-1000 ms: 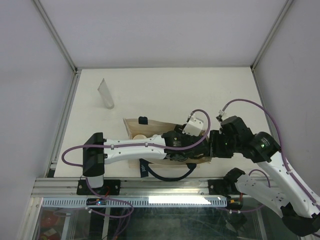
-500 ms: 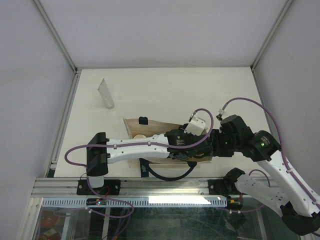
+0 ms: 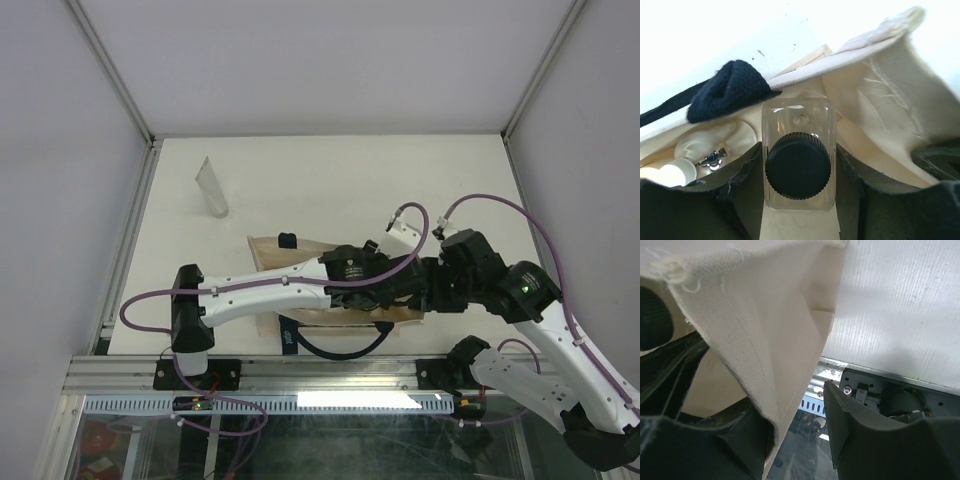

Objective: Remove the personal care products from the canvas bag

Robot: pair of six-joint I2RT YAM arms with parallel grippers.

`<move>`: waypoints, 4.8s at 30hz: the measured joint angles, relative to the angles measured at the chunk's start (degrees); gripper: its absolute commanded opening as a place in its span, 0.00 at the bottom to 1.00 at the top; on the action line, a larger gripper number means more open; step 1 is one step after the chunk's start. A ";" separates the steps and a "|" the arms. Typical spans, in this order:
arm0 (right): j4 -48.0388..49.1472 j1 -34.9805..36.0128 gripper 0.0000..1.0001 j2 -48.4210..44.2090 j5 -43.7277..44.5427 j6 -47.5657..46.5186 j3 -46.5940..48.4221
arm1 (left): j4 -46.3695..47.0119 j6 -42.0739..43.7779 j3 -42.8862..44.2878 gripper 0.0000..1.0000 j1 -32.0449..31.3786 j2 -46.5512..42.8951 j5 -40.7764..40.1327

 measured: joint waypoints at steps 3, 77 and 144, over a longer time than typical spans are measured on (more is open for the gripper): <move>0.46 0.00 0.47 0.02 0.09 -0.22 0.00 | -0.81 0.55 2.43 0.00 0.00 -0.90 1.14; 1.97 0.00 0.50 1.79 4.11 -2.80 1.42 | 1.53 6.71 15.63 0.00 52.28 -14.97 26.64; 1.16 0.00 0.55 1.86 5.64 -2.80 3.41 | 44.85 27.34 -27.61 0.95 66.90 -19.65 17.46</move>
